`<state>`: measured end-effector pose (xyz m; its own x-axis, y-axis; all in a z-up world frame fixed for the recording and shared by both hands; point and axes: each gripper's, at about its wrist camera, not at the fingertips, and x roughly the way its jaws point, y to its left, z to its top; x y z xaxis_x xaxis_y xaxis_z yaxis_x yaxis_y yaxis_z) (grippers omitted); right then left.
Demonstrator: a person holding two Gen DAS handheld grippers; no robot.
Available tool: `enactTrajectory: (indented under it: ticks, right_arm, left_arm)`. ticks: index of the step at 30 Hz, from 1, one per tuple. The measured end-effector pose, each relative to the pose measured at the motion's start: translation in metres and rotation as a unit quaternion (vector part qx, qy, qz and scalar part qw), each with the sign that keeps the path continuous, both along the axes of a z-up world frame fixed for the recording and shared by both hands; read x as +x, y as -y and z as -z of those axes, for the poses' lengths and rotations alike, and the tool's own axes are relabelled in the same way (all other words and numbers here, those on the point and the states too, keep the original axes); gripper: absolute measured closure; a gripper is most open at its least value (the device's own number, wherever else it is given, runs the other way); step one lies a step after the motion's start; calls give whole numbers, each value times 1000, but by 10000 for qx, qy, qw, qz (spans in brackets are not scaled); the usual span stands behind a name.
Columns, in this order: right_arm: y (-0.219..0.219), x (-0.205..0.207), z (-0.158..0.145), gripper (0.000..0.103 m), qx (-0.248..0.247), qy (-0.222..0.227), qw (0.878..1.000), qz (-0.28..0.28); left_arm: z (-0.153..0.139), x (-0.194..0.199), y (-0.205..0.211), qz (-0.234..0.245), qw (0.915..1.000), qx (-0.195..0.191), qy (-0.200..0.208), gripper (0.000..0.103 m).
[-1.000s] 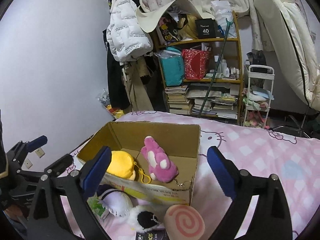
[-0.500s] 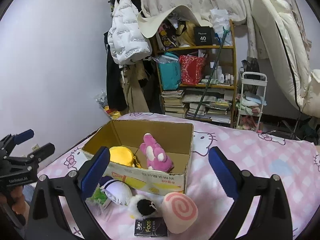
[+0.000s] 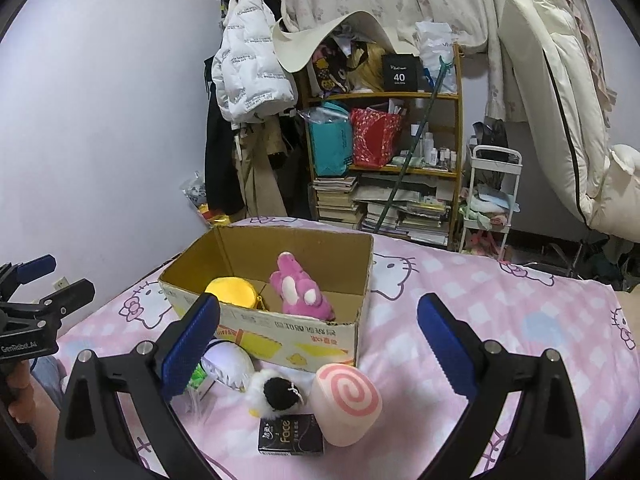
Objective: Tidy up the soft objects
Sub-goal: 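Grasp the clear plastic bag with the left tool while the right tool grasps the swirl cushion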
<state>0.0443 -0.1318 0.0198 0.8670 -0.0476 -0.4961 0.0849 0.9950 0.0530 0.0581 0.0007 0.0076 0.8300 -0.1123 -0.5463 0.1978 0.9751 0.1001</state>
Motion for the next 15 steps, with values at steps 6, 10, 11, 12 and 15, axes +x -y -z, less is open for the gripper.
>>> enactTrajectory:
  ticks: [6, 10, 11, 12, 15]
  right_arm:
    - [0, 5, 7, 0, -38, -130, 9999, 10]
    - [2, 11, 14, 0, 1, -263, 9996, 44]
    - [3, 12, 16, 0, 2, -277, 9996, 51]
    - [3, 14, 17, 0, 6, -303, 9995, 67]
    - [4, 17, 21, 0, 34, -366, 9993, 74]
  left_arm:
    - [10, 5, 4, 25, 9999, 58, -148, 4]
    - [16, 9, 7, 15, 9997, 109, -227, 4]
    - [17, 10, 8, 1, 9997, 122, -232, 4]
    - [18, 11, 9, -15, 9996, 134, -238, 4]
    - [23, 16, 13, -25, 9994, 166, -302, 4]
